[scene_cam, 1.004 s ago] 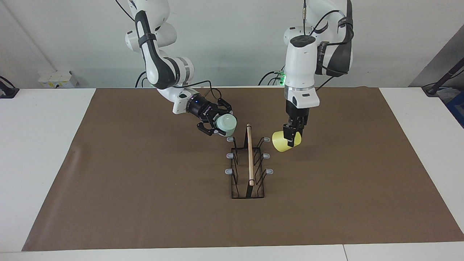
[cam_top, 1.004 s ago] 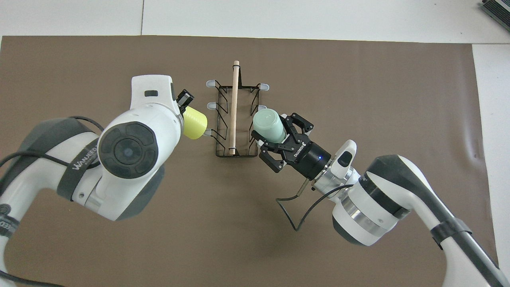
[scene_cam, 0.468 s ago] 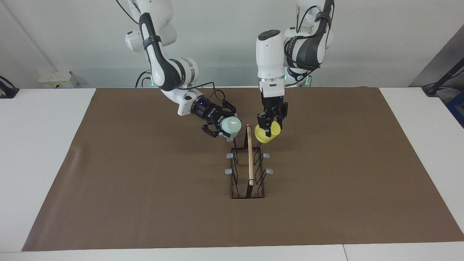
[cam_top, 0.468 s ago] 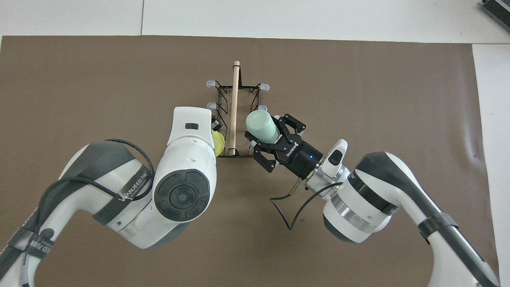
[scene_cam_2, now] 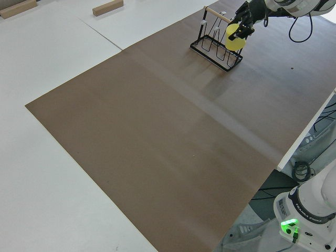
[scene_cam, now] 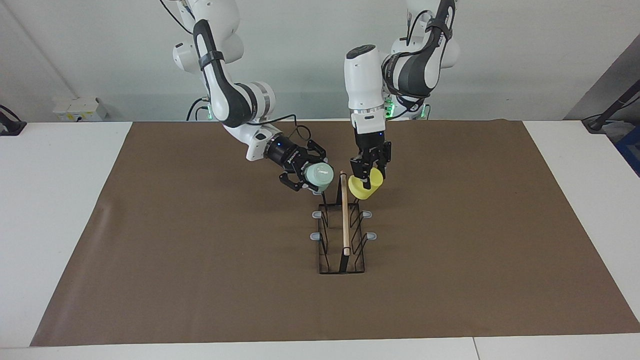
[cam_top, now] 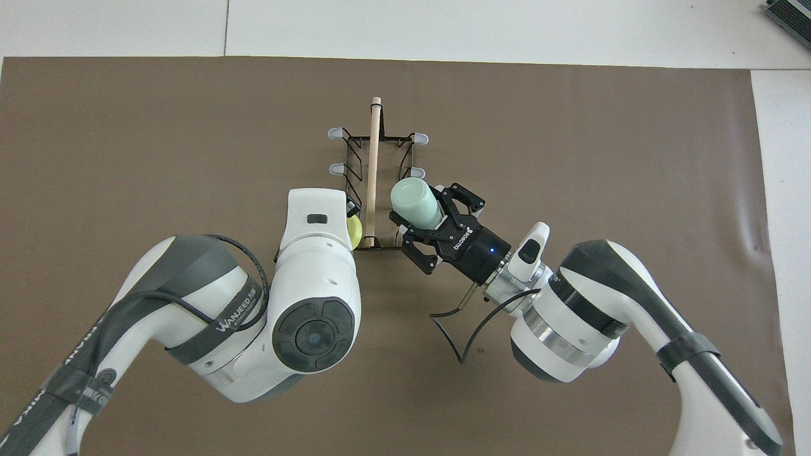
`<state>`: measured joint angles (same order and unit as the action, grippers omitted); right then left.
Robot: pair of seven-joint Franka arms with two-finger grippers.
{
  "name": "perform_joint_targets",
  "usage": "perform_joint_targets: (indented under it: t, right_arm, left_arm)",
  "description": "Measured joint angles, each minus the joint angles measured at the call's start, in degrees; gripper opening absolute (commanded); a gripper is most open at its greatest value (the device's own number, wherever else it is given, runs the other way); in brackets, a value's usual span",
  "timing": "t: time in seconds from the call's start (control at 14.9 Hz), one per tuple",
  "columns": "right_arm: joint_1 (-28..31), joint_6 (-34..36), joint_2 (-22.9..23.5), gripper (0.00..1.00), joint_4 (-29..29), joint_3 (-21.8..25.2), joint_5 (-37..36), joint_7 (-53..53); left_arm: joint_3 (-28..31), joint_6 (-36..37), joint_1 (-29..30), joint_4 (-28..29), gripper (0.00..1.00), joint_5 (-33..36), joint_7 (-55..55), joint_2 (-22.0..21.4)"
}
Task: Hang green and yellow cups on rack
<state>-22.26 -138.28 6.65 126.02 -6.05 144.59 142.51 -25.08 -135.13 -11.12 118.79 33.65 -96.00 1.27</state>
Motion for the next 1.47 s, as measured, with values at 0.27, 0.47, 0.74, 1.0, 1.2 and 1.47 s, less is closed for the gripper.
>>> perform_joint_targets:
  t: [0.27,0.47,0.74,1.0,1.2,1.47]
  right_arm:
    - [0.00,-0.38,0.26,0.00,-0.08,0.01,0.00,1.72]
    - [-0.01,-0.44,0.26,0.00,-0.14,0.01,0.00,1.83]
    - [-0.88,-0.36,1.00,0.00,-0.57,-0.03,0.64,2.34]
    - [-1.14,0.07,2.44,0.00,-1.61,0.01,0.97,3.82]
    - [-1.14,0.14,3.10,0.00,-1.65,0.05,0.97,4.69]
    - [-1.07,2.56,5.27,0.00,-1.64,0.11,1.05,7.38]
  left_arm:
    - [-0.06,-2.07,0.00,1.37,0.00,0.15,-0.17,0.00]
    - [-0.12,-2.72,0.00,1.68,0.36,0.20,-0.18,0.01]
    - [-0.16,-2.93,0.00,1.69,0.93,0.21,-0.93,0.05]
    - [-0.71,-2.82,0.00,1.29,1.00,0.19,-2.12,0.17]
    - [-0.60,-1.95,0.09,0.24,1.00,0.19,-2.20,0.16]
    - [0.43,0.54,0.26,-2.45,1.00,-0.06,-1.09,0.08]
